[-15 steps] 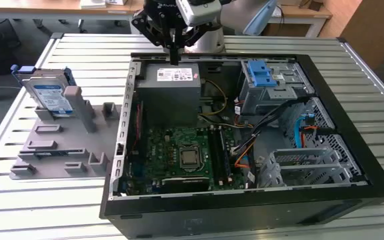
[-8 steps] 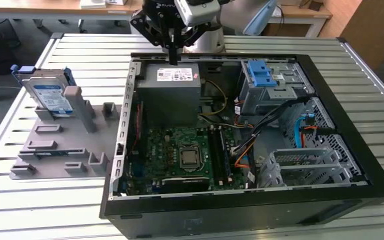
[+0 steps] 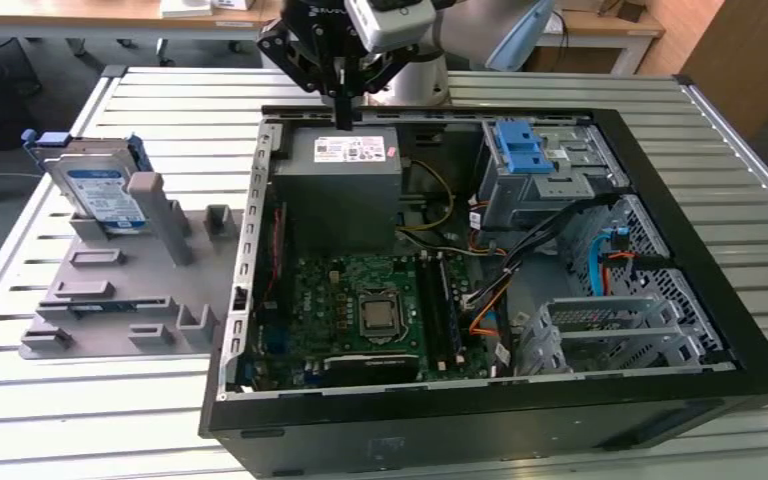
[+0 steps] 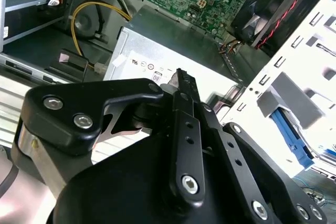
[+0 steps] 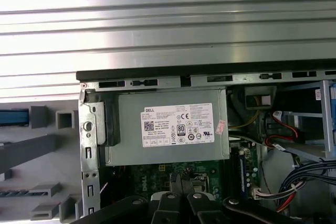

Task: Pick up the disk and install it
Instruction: 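Reach for the disk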

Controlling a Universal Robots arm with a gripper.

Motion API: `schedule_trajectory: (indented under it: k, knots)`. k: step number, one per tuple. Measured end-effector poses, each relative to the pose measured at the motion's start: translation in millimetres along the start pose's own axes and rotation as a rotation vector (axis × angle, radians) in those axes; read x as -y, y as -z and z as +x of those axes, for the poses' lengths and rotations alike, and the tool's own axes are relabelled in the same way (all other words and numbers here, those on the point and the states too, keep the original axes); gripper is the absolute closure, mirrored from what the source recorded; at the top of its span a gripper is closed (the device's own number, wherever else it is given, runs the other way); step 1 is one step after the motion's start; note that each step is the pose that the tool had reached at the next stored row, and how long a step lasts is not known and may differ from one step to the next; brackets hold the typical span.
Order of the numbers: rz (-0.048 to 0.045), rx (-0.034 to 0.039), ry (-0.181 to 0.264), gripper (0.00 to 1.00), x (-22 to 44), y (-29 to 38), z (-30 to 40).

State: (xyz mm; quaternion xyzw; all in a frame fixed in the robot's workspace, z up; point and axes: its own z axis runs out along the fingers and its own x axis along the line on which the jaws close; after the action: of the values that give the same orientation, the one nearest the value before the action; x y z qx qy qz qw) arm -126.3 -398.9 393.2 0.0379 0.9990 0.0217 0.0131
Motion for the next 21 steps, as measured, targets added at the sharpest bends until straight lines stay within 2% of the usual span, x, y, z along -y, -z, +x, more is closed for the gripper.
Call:
schedule_trajectory:
  k: [21]
  knots:
    - [0.0000, 0.0000, 0.000, 0.89, 0.4, -0.3, 5.6]
